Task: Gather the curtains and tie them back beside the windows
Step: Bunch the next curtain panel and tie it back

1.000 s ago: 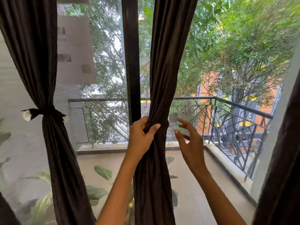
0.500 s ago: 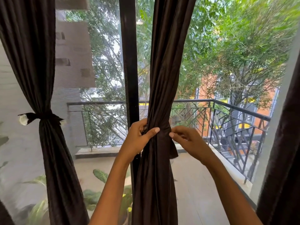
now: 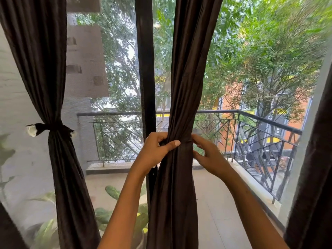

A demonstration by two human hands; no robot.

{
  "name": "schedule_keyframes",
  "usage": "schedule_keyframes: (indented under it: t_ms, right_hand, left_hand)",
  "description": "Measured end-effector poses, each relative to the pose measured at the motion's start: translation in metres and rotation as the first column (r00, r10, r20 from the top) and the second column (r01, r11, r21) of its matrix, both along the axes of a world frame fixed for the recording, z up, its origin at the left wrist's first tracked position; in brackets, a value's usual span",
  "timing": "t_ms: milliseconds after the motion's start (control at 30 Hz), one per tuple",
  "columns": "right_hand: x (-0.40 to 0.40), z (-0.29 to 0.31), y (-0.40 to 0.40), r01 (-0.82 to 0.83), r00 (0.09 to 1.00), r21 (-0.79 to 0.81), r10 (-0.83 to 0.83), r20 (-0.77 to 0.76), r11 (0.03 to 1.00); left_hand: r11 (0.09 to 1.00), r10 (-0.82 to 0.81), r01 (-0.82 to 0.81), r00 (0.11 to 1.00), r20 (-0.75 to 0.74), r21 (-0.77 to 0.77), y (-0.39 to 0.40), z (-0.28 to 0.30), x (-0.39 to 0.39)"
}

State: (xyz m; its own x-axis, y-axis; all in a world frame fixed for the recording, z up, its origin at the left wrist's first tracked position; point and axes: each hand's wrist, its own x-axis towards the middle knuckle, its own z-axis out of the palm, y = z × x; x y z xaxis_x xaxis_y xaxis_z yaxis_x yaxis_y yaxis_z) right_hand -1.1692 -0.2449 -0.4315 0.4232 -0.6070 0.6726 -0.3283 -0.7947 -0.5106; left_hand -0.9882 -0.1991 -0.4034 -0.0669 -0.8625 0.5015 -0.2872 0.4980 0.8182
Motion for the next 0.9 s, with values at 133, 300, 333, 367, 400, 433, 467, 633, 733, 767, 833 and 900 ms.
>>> schedule_keyframes:
  t_ms: [133, 300, 333, 367, 400, 433, 467, 633, 733, 767, 833, 900]
  right_hand:
    - [-0.001, 0.001, 0.003, -0.057, 0.998, 0.022, 0.057, -0.001, 0.998]
    - [-0.013, 0.015, 0.014, 0.277, 0.955, -0.106, -0.262, 0.138, 0.955]
    - [-0.013, 0.020, 0.020, 0.274, 0.952, -0.071, -0.260, 0.163, 0.959]
    - [-0.011, 0.024, 0.028, 0.236, 0.954, -0.029, -0.226, 0.195, 0.971]
    - [-0.006, 0.028, 0.037, 0.175, 0.955, 0.011, -0.173, 0.240, 0.984]
    - [0.000, 0.031, 0.044, 0.111, 0.950, 0.041, -0.119, 0.289, 0.993]
    - [0.008, 0.033, 0.052, 0.058, 0.943, 0.069, -0.077, 0.324, 0.996]
    - [0.028, 0.038, 0.057, 0.001, 0.954, 0.129, -0.040, 0.297, 0.992]
    - [0.026, 0.037, 0.052, -0.036, 0.950, 0.143, -0.010, 0.312, 0.989]
    - [0.026, 0.035, 0.052, -0.035, 0.958, 0.122, -0.001, 0.286, 0.992]
    - [0.027, 0.029, 0.052, -0.005, 0.981, 0.055, -0.006, 0.194, 0.998]
    - [0.029, 0.020, 0.050, 0.059, 0.994, -0.021, -0.057, 0.096, 0.998]
  left_hand:
    - [0.991, -0.101, 0.102, 0.995, -0.013, 0.083, 0.006, 0.006, 0.005]
    - [0.980, 0.198, -0.196, 0.978, 0.066, -0.025, 0.005, 0.003, 0.006]
    - [0.956, 0.287, -0.280, 0.955, 0.075, -0.089, 0.005, 0.001, 0.001]
    - [0.927, 0.357, -0.344, 0.931, 0.073, -0.146, 0.006, 0.000, -0.005]
    - [0.898, 0.413, -0.392, 0.908, 0.073, -0.199, 0.007, -0.001, -0.013]
    - [0.866, 0.467, -0.437, 0.881, 0.077, -0.243, 0.009, -0.002, -0.020]
    - [0.834, 0.514, -0.472, 0.853, 0.090, -0.286, 0.010, -0.003, -0.024]
    - [0.861, 0.456, -0.402, 0.881, 0.123, -0.312, 0.021, 0.001, -0.026]
    - [0.910, 0.359, -0.365, 0.931, -0.069, -0.199, 0.028, 0.003, -0.018]
    - [0.918, 0.345, -0.358, 0.933, -0.102, -0.172, 0.028, 0.003, -0.014]
    - [0.941, 0.286, -0.304, 0.949, -0.136, -0.146, 0.031, 0.005, -0.009]
    - [0.969, 0.205, -0.223, 0.966, -0.159, -0.109, 0.037, 0.009, -0.008]
